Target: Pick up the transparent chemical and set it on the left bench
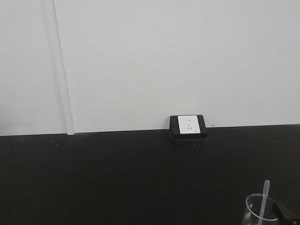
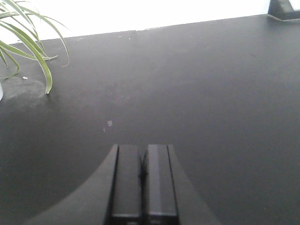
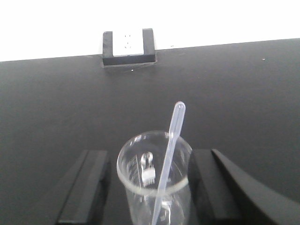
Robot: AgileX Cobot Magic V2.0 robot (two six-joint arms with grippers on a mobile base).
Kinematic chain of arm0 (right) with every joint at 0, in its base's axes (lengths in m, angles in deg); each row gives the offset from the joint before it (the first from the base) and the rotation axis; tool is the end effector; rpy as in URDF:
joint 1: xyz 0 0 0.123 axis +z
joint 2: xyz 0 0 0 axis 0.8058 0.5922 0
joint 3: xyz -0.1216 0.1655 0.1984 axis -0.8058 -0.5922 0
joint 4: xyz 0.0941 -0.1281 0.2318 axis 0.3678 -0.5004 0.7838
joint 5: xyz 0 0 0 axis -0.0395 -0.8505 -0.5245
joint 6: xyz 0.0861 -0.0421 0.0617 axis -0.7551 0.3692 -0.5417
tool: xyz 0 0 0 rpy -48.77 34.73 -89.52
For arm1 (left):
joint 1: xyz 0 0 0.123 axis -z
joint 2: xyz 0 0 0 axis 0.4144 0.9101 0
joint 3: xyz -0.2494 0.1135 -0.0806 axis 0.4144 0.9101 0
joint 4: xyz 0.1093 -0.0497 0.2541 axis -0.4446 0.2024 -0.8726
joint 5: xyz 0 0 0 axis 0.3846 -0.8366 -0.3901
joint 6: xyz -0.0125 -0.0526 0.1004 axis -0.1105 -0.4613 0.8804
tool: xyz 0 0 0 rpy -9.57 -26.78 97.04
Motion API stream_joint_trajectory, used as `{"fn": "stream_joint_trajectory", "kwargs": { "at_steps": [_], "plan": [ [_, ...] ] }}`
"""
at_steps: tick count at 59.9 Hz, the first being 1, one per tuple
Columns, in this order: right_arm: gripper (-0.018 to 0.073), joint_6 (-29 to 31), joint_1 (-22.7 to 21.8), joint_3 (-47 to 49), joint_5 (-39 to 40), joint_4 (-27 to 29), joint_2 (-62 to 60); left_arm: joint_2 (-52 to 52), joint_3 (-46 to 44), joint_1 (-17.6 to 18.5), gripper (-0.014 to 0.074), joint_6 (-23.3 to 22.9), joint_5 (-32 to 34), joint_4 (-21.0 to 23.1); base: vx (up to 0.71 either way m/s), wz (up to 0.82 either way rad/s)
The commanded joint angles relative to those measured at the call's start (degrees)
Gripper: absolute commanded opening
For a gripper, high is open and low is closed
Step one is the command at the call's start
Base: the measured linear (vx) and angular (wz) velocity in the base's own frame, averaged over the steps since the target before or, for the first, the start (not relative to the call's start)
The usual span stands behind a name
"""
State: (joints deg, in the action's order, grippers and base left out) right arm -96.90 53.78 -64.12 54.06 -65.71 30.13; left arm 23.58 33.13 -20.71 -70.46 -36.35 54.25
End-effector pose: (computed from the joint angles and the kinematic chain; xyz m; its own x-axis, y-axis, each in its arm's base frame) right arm 0.2505 0.0075 0.1900 -0.2841 0.0642 -0.9566 -0.0437 0.9958 0.0799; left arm 0.1085 -0.0072 0.2045 0.0607 0.0280 -0.9978 0.0641 0.9974 0.0319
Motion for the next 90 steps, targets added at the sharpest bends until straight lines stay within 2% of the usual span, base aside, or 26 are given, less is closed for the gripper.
{"fn": "stream_joint_trajectory", "kwargs": {
  "at_steps": [1, 22, 30, 40, 46, 50, 65, 73, 90],
  "plan": [
    [0.0468, 0.6, -0.3, 6.6, 6.0, 3.2, 6.5, -1.1, 0.9, 0.1, -0.0004, -0.4, 4.5, 0.0, 0.00, 0.00],
    [0.0468, 0.4, -0.3, 26.0, -0.3, 3.7, 26.4, -1.1, 0.9, 0.1, -0.0004, -0.4, 4.5, 0.0, 0.00, 0.00],
    [0.0468, 0.4, -0.3, 30.0, -3.2, 4.9, 30.1, -1.1, 0.9, 0.1, -0.0004, -0.4, 4.5, 0.0, 0.00, 0.00],
    [0.0450, 0.6, -0.3, 30.4, -5.5, 6.4, 30.6, -1.1, 0.9, 0.1, -0.0004, -0.4, 4.5, 0.0, 0.00, 0.00],
    [0.0398, 0.6, -0.3, 30.4, -6.8, 6.4, 30.6, -1.1, 0.9, 0.1, -0.0004, -0.4, 4.5, 0.0, 0.00, 0.00],
    [0.0333, 0.6, -0.3, 30.4, -8.5, 6.4, 30.6, -1.1, 0.9, 0.1, -0.0004, -0.4, 4.5, 0.0, 0.00, 0.00],
    [-0.0012, 2.0, -0.3, 30.4, -8.9, 6.1, 26.8, -1.1, 0.9, 0.1, -0.0004, -0.4, 4.5, 0.0, 0.00, 0.00],
    [-0.0010, 5.4, -0.3, 30.4, -10.3, 6.1, 22.6, -1.1, 0.9, 0.1, -0.0004, -0.4, 4.5, 0.0, 0.00, 0.00],
    [-0.0006, 6.7, -0.2, 30.4, -17.5, 4.7, 7.5, -1.1, 0.9, 0.1, -0.0004, -0.4, 4.5, 0.0, 0.00, 0.00]
  ]
}}
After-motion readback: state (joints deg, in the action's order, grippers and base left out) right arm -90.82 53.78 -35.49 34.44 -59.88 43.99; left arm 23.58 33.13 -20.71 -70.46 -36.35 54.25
